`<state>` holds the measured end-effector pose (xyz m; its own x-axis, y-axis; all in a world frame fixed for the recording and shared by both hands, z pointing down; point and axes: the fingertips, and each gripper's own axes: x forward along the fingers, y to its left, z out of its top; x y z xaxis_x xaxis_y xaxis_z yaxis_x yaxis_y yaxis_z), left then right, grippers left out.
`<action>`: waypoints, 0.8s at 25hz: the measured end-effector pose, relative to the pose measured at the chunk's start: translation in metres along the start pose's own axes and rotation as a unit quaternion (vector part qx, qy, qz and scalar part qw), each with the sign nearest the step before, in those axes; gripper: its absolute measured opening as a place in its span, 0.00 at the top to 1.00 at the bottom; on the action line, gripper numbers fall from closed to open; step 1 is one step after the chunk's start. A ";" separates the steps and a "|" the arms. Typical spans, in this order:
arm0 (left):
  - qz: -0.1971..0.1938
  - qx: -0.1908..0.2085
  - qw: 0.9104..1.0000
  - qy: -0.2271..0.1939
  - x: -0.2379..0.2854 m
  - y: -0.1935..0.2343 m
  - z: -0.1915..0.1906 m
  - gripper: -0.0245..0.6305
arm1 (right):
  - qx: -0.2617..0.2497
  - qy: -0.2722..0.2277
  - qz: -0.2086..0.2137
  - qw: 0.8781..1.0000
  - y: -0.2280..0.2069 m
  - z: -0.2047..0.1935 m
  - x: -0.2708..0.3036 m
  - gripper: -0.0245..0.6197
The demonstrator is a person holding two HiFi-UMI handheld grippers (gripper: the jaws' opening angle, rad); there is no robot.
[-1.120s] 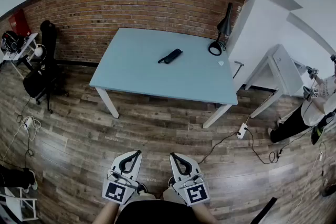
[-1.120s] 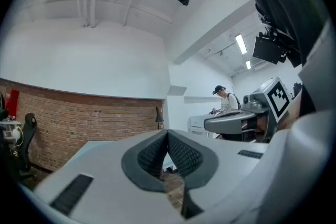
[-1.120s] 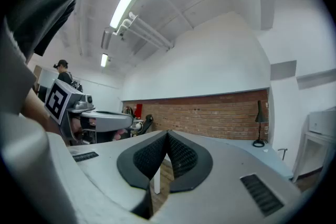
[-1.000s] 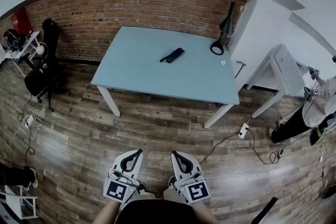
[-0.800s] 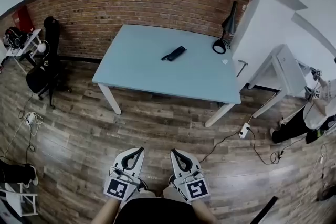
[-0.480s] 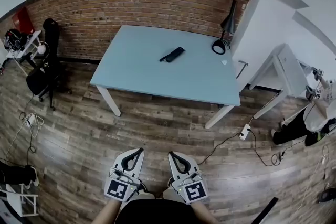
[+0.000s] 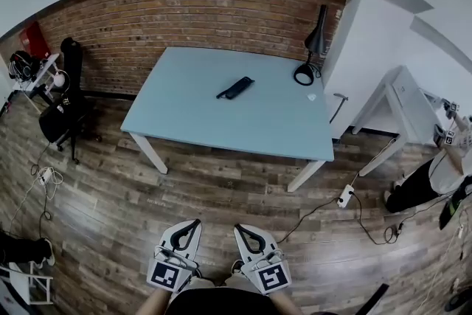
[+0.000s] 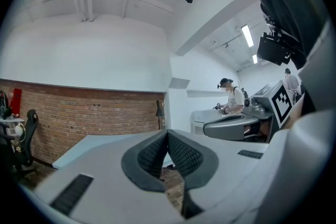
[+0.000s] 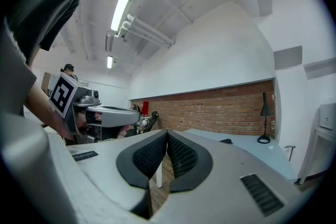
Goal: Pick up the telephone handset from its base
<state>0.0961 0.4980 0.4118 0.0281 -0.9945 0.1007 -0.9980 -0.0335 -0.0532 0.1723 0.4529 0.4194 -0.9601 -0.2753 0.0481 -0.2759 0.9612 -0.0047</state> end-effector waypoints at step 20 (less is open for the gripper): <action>0.007 -0.018 1.000 -0.003 0.052 0.021 -0.005 0.95 | -0.011 0.052 -0.010 0.999 -0.066 -0.032 0.023 0.93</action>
<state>0.0760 0.4461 0.4213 0.0133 -0.9954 0.0949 -0.9997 -0.0152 -0.0195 0.1694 0.3838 0.4531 -0.9440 -0.2927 0.1520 -0.2933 0.9558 0.0194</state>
